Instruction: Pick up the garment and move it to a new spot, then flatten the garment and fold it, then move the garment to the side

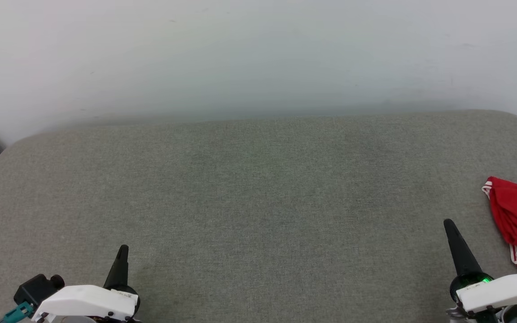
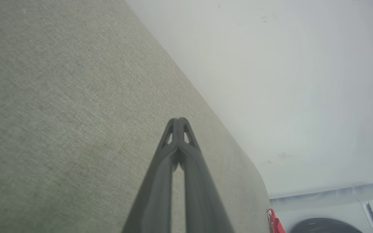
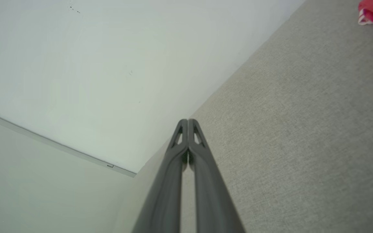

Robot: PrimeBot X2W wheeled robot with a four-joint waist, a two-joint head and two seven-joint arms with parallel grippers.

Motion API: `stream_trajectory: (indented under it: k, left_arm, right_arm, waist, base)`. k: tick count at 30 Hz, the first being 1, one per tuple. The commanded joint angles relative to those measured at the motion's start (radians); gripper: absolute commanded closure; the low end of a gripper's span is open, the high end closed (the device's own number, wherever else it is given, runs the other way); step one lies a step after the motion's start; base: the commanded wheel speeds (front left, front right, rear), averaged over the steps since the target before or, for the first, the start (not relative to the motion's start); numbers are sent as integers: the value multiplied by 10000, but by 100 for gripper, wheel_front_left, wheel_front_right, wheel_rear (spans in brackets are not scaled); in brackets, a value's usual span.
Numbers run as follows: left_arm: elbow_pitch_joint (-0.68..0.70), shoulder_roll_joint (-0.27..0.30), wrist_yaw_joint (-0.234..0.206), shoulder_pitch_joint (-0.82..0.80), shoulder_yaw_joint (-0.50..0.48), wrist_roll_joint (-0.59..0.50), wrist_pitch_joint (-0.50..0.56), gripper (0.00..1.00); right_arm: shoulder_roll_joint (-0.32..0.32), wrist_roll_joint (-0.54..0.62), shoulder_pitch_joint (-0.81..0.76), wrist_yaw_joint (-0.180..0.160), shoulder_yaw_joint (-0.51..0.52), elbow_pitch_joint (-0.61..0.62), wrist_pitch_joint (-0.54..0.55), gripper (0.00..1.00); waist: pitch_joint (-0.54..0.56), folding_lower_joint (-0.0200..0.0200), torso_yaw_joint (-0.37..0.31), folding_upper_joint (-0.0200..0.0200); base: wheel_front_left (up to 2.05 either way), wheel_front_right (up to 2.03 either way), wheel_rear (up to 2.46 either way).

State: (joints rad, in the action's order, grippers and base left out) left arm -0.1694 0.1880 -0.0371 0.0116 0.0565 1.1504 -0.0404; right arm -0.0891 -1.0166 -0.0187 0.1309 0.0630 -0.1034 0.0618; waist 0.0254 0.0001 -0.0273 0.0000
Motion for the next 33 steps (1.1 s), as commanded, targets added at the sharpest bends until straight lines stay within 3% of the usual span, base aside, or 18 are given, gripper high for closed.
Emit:
stream_trajectory:
  k: [1,33]
  left_arm:
    - [42,19,90,-257,-91,136,29,100]
    - [-409,-741,1025,-843,-956,2736,845,100]
  right_arm:
    - [20,-196,267,0,45,38,-1,100]
    - [195,-3512,888,-2,261,-793,263,100]
  waist:
    - [-2,-1,2,0]
    - [-141,-1,135,0]
  base:
    - [0,0,0]
    - [0,0,0]
